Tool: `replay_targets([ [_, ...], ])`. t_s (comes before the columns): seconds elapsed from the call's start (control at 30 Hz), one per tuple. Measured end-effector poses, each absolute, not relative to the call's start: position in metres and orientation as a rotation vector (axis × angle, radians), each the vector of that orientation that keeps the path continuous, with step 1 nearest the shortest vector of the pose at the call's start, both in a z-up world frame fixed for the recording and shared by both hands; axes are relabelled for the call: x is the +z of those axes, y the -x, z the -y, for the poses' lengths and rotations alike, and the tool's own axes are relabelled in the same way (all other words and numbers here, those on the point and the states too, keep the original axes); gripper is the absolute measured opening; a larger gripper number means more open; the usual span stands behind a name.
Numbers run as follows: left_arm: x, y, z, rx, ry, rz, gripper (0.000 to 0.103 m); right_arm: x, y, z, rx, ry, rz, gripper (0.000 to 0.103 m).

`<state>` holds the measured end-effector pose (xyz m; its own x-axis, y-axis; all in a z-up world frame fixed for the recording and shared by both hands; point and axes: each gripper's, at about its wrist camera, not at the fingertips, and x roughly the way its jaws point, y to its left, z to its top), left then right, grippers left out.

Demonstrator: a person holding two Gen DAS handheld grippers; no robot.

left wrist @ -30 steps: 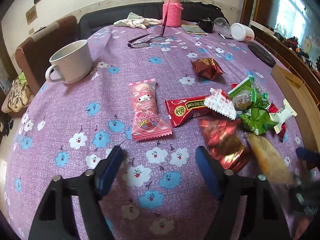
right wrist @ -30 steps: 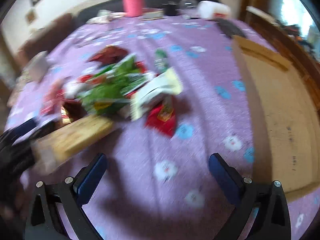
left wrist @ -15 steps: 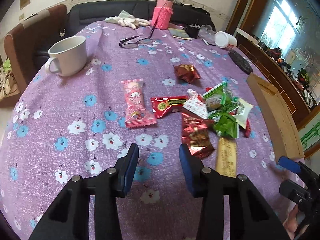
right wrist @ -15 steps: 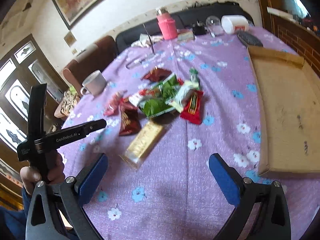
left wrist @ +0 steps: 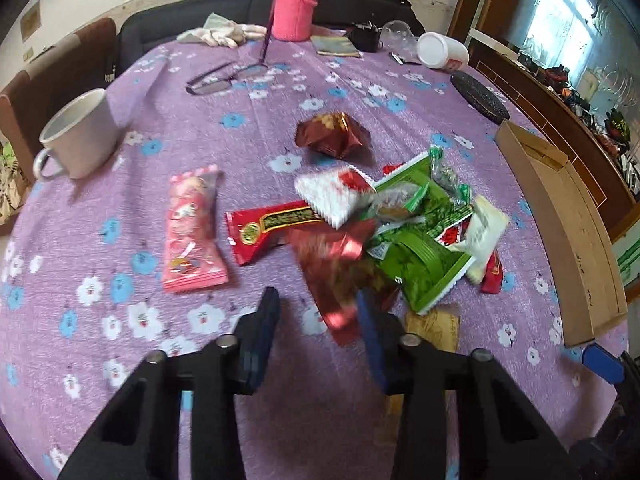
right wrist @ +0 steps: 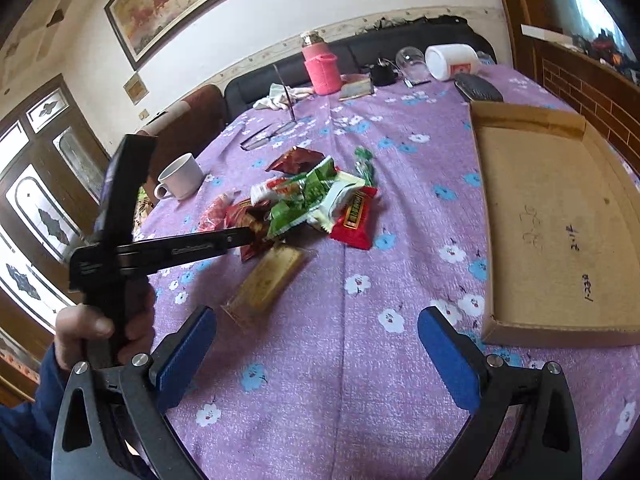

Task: Organize snacks
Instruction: 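Grasp the dark red pouch with the left gripper while the right gripper grasps the clear-wrapped biscuit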

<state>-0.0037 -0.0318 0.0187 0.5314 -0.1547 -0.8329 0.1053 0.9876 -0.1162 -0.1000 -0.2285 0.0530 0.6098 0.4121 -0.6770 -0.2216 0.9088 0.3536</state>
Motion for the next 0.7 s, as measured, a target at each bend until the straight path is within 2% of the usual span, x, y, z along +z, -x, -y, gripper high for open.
replay_targets([
  [0.07, 0.017, 0.002, 0.032, -0.16, 0.06, -0.997, 0.031, 0.053, 0.099, 0.229, 0.373, -0.25, -0.844, 0.102],
  [0.1, 0.017, 0.002, 0.031, -0.165, 0.065, -0.982, 0.019, 0.053, 0.098, 0.229, 0.374, -0.256, -0.849, 0.102],
  [0.13, 0.016, 0.002, 0.03, -0.183, 0.072, -0.972, 0.003, 0.053, 0.096, 0.228, 0.382, -0.264, -0.858, 0.102],
  [0.17, 0.016, 0.003, 0.029, -0.204, 0.087, -0.975, 0.0, 0.052, 0.094, 0.226, 0.388, -0.268, -0.866, 0.102],
  [0.33, 0.021, 0.006, 0.022, -0.246, 0.127, -0.976, 0.0, 0.052, 0.087, 0.214, 0.392, -0.271, -0.89, 0.102],
  [0.37, 0.023, 0.007, 0.02, -0.245, 0.137, -0.973, 0.004, 0.056, 0.087, 0.216, 0.377, -0.273, -0.877, 0.102],
  [0.4, 0.026, 0.008, 0.019, -0.241, 0.144, -0.971, 0.016, 0.059, 0.086, 0.219, 0.365, -0.281, -0.864, 0.102],
  [0.43, 0.03, 0.008, 0.017, -0.237, 0.152, -0.958, 0.038, 0.063, 0.085, 0.223, 0.35, -0.295, -0.854, 0.102],
  [0.5, 0.036, 0.008, 0.016, -0.202, 0.144, -0.923, 0.068, 0.067, 0.08, 0.23, 0.33, -0.324, -0.854, 0.102],
  [0.7, 0.035, -0.012, 0.023, -0.173, 0.142, -0.955, 0.069, 0.066, 0.075, 0.225, 0.332, -0.35, -0.879, 0.102],
])
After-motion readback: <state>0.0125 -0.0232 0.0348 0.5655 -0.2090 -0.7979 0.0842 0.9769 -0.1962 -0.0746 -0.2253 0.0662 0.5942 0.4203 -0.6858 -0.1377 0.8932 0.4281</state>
